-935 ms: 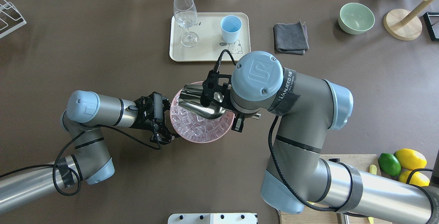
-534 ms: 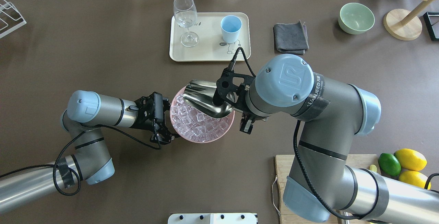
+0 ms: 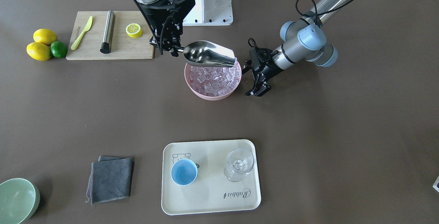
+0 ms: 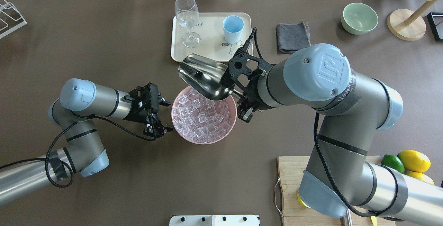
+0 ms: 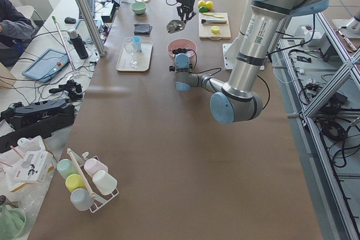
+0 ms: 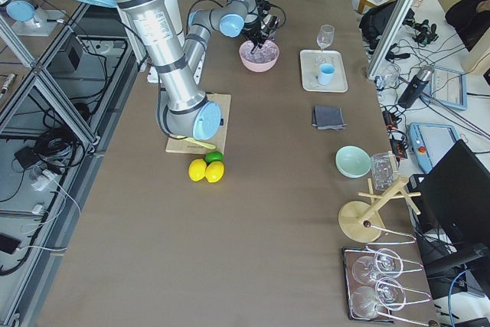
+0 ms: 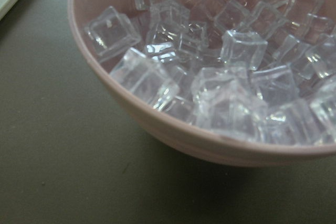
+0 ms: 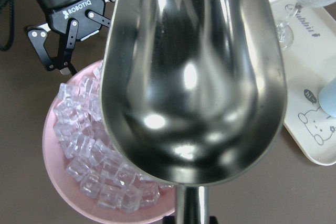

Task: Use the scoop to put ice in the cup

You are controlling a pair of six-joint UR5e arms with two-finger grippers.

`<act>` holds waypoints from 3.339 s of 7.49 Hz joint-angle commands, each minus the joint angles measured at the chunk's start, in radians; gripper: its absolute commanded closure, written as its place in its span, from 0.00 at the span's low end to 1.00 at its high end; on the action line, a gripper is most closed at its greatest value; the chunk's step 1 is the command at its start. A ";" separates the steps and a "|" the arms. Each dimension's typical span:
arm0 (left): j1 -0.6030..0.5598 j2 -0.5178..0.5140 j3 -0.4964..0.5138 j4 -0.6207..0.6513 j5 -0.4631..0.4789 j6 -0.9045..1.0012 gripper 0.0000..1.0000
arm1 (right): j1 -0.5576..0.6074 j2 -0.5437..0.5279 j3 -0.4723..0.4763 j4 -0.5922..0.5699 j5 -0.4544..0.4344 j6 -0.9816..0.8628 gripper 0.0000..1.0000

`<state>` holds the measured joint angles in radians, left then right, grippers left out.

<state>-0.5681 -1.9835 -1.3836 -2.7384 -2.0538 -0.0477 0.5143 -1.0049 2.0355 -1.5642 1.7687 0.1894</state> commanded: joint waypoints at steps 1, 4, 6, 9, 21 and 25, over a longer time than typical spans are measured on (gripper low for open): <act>-0.058 0.080 -0.148 0.224 -0.020 0.002 0.02 | 0.004 -0.004 0.000 0.149 -0.009 0.090 1.00; -0.075 0.084 -0.153 0.264 -0.023 0.003 0.02 | 0.004 -0.005 -0.011 0.261 -0.066 0.104 1.00; -0.097 0.089 -0.152 0.278 -0.051 0.002 0.02 | 0.004 -0.004 -0.015 0.331 -0.101 0.136 1.00; -0.102 0.092 -0.163 0.283 -0.058 0.002 0.02 | 0.006 -0.001 -0.044 0.319 -0.098 0.136 1.00; -0.099 0.060 -0.167 0.282 -0.086 0.002 0.02 | 0.098 0.368 -0.202 -1.112 0.204 -0.340 1.00; -0.064 -0.026 -0.104 0.238 -0.083 0.002 0.02 | 0.095 0.459 -0.396 -1.120 0.161 -0.476 1.00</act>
<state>-0.6420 -1.9860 -1.5068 -2.4710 -2.1392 -0.0450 0.6101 -0.5642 1.6903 -2.6835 1.9458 -0.2173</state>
